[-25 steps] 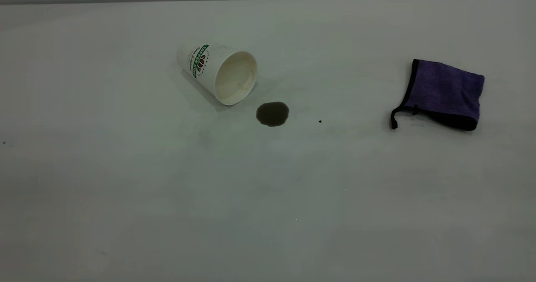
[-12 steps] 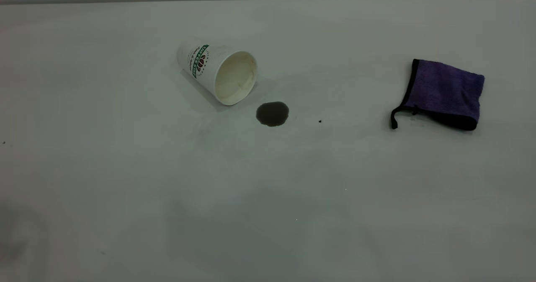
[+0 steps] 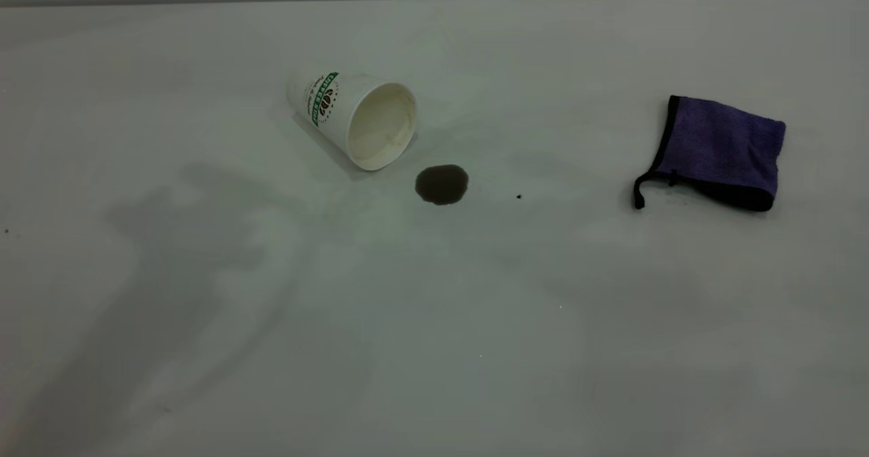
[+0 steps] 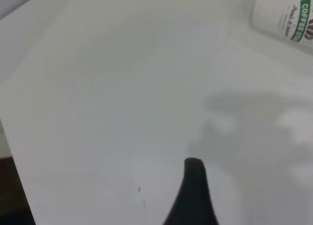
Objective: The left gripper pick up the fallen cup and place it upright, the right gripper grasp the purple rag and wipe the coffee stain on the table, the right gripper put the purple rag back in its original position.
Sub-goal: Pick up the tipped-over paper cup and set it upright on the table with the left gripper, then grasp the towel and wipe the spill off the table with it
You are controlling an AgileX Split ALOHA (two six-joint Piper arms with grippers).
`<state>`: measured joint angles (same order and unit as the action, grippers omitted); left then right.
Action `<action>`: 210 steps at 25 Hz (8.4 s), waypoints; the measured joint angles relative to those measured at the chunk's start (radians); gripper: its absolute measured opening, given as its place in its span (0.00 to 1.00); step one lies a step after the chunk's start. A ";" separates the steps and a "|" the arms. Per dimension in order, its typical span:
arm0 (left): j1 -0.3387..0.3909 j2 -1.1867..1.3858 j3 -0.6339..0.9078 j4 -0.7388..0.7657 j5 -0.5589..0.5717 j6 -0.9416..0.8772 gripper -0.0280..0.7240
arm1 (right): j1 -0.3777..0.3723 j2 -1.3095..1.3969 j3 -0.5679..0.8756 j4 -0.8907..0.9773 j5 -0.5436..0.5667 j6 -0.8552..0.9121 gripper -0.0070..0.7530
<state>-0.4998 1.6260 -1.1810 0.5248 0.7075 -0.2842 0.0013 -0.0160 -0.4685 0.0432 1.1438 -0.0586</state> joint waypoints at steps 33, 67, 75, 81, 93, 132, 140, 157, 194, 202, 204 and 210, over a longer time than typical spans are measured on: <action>-0.221 0.924 -0.419 0.771 -0.005 -0.474 0.71 | 0.000 0.000 0.000 0.000 0.000 0.000 0.32; 0.312 0.848 -0.910 -0.791 0.185 0.600 0.06 | 0.000 0.000 0.000 0.000 0.000 0.000 0.32; 0.315 0.917 -0.910 -0.829 0.155 0.615 0.16 | 0.000 0.000 0.000 0.000 0.000 0.000 0.32; 0.315 0.928 -0.914 -0.836 0.145 0.636 0.54 | 0.000 0.000 0.000 0.000 0.000 0.000 0.32; 0.315 0.749 -1.186 -0.776 0.460 0.683 0.94 | 0.000 0.000 0.000 0.000 0.000 0.000 0.32; 0.320 -0.757 0.482 -0.502 0.460 0.262 0.72 | 0.000 0.000 0.000 0.000 0.000 0.000 0.32; 0.435 -1.170 0.638 -0.479 0.442 0.251 0.72 | 0.000 0.000 0.000 0.000 0.000 0.000 0.32; 0.458 -1.642 0.687 -0.469 0.421 0.230 0.72 | 0.000 0.000 0.000 0.000 0.000 0.000 0.32; 0.458 -1.645 0.687 -0.469 0.422 0.248 0.72 | 0.000 0.037 -0.029 -0.024 -0.049 0.003 0.32; 0.458 -1.645 0.687 -0.469 0.422 0.248 0.72 | 0.000 0.621 -0.222 -0.068 -0.223 0.030 0.48; 0.458 -1.645 0.687 -0.469 0.422 0.248 0.72 | 0.000 0.797 -0.277 -0.068 -0.275 0.028 0.61; 0.458 -1.645 0.687 -0.469 0.422 0.248 0.72 | 0.000 1.289 -0.471 -0.061 -0.367 -0.051 0.95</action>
<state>-0.0420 -0.0187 -0.4936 0.0554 1.1299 -0.0367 0.0013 1.2727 -0.9397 -0.0177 0.7763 -0.1091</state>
